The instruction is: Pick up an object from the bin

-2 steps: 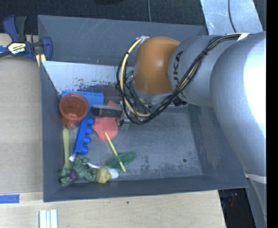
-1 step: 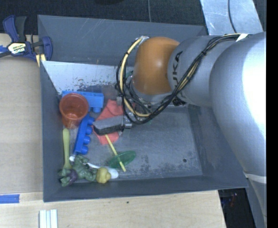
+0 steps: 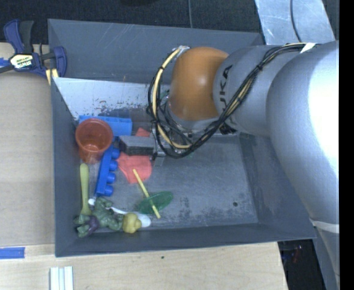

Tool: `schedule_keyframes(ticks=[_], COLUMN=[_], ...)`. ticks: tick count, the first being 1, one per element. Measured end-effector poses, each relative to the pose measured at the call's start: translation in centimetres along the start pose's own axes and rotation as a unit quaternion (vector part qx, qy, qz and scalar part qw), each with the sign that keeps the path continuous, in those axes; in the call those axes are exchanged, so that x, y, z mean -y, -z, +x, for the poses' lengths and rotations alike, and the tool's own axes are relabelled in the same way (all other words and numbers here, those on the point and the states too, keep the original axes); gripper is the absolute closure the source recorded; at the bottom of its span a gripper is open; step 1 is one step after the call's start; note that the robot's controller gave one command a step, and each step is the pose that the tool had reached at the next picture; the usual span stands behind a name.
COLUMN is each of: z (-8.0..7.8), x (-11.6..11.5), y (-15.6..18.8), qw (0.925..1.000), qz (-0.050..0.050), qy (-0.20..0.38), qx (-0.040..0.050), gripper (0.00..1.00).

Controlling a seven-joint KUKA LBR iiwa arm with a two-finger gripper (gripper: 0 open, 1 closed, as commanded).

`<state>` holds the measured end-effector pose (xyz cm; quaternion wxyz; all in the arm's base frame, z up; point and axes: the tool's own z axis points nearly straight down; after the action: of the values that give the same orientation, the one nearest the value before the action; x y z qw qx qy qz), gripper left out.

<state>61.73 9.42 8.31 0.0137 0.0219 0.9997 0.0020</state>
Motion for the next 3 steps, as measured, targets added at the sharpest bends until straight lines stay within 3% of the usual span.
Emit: schedule_keyframes(ticks=[1, 2, 3], z=[0.0, -0.6, -0.5], x=[0.0, -1.4, -1.4], y=[0.0, 3.3, 3.1], qw=[1.0000, 0.9991, 0.9991], qz=[0.000, -0.001, 0.000], qy=[0.000, 0.043, 0.042], qx=[0.0000, 0.0041, 0.0027], gripper=[1.00, 0.00, 0.00])
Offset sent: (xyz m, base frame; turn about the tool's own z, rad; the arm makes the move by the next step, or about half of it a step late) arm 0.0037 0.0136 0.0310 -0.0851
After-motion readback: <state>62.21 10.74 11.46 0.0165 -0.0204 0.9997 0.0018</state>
